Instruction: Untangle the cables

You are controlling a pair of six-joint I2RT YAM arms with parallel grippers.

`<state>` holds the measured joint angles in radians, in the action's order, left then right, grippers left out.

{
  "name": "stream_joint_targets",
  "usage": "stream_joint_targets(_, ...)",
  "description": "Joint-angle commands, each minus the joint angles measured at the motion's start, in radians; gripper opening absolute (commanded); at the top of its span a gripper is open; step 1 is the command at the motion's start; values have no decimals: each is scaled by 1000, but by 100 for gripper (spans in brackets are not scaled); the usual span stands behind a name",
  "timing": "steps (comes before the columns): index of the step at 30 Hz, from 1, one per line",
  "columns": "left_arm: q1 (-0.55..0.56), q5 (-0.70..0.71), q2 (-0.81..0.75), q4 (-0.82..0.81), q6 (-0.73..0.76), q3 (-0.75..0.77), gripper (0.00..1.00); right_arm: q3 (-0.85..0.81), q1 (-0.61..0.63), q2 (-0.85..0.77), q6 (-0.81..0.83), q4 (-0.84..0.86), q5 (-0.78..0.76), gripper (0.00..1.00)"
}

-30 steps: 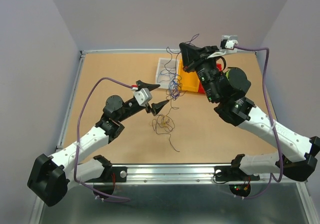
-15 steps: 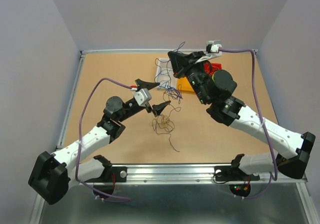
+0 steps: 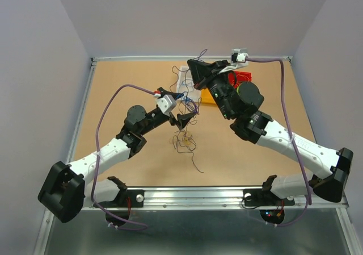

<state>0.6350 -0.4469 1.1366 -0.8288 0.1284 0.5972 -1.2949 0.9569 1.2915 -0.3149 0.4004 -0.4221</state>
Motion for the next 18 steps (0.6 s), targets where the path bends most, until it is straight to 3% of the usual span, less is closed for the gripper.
stream_joint_targets(1,5,-45,-40,-85,-19,42,99,34,2,6,-10,92,-17,1)
stream_joint_targets(7,5,-131,-49,-84,-44,44,99,34,2,34,-4,107,-29,1)
stream_joint_targets(11,6,-115,-34,-87,-46,50,98,40,2,38,-16,118,-17,1)
stream_joint_targets(14,8,-98,1,-73,-39,70,91,42,0,43,-29,124,5,0)
stream_joint_targets(15,6,-99,11,-63,-35,79,81,40,2,43,-33,124,11,1)
stream_joint_targets(16,8,-98,23,-52,-29,96,77,40,2,45,-33,124,13,0)
stream_joint_targets(18,8,-69,54,-35,-24,108,76,39,2,45,-41,127,17,1)
